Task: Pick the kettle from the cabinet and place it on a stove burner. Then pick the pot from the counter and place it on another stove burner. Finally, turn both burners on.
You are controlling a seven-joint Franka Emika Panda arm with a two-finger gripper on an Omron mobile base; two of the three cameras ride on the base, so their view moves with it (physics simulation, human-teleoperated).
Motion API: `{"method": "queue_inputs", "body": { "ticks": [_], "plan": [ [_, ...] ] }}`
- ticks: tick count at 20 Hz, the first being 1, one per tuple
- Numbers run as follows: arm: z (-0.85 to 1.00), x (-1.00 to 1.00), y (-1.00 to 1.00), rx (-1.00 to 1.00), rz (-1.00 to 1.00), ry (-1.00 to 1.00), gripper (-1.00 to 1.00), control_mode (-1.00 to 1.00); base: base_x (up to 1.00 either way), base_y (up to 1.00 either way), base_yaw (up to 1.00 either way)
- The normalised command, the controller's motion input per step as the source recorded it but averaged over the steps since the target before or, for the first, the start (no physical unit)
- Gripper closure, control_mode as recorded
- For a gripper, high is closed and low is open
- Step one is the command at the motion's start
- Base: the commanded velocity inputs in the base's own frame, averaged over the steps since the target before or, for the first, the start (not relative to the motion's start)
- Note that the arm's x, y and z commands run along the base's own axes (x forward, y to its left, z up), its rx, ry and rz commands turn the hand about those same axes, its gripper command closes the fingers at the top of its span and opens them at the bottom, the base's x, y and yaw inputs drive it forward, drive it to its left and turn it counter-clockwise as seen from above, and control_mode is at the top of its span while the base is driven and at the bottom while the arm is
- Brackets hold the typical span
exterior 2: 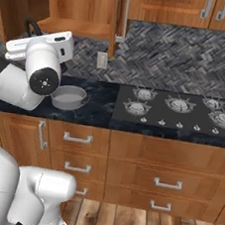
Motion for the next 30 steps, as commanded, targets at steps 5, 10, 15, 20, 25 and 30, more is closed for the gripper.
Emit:
{"method": "queue_inputs", "body": {
  "ticks": [5,10,15,20,25,30],
  "plan": [
    [0.00,0.00,0.00,0.00,0.00,0.00,1.00,1.00,-0.37,-0.53,-0.12],
    [0.00,0.00,0.00,0.00,0.00,0.00,1.00,1.00,-0.15,-0.59,-0.10],
    [0.00,0.00,0.00,0.00,0.00,0.00,1.00,1.00,0.00,-0.67,-0.02],
    [0.00,0.00,0.00,0.00,0.00,0.00,1.00,1.00,0.00,-0.65,0.00],
    [0.00,0.00,0.00,0.00,0.00,0.00,1.00,1.00,0.00,-0.59,0.00],
    [0.00,0.00,0.00,0.00,0.00,0.00,1.00,1.00,0.09,-0.54,0.00]
  ]
}}
